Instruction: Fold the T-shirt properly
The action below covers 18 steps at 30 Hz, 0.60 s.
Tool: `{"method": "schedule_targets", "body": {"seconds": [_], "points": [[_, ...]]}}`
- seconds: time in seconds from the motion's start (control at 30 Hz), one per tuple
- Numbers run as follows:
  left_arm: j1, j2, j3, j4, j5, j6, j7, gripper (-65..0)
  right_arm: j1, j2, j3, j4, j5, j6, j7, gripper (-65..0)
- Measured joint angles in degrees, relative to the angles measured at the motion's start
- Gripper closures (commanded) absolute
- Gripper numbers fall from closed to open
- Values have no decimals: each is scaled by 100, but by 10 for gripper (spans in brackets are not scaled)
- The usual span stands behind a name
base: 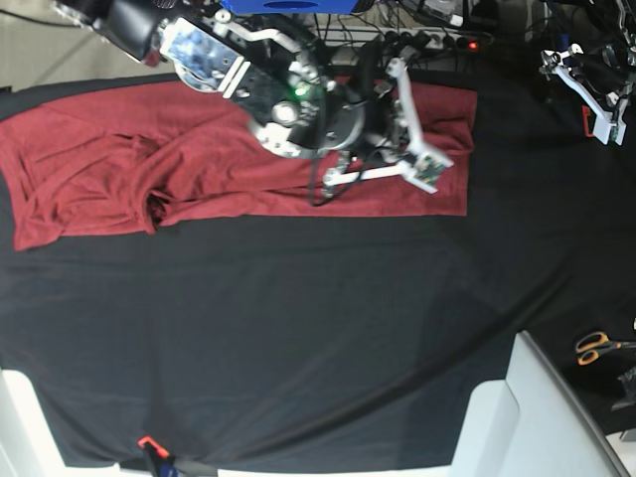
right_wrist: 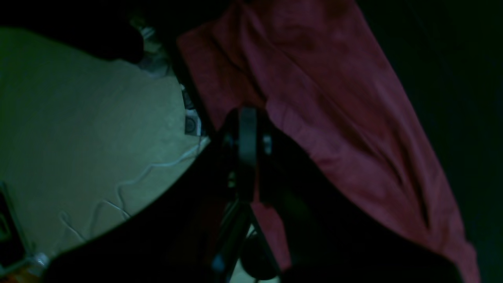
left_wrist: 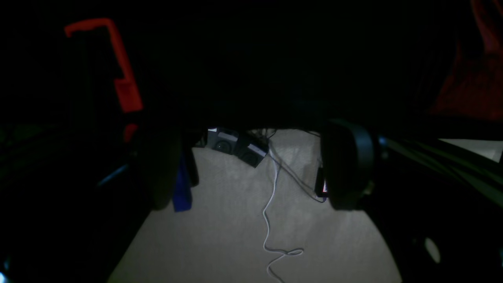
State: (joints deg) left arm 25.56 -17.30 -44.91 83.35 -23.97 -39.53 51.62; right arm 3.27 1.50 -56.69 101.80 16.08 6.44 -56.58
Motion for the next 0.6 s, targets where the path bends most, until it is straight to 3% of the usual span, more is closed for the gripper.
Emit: {"method": "schedule_targets", "body": {"seconds": [0.37,0.6], "points": [[2,-2,-2,0,0,0,0,-523,472,-632,-369,-933,11,0,33,-6],[7,-2,-7,0,2,0,0,-523,549,-638,-369,-1097,-4,-7,372,-6]]}}
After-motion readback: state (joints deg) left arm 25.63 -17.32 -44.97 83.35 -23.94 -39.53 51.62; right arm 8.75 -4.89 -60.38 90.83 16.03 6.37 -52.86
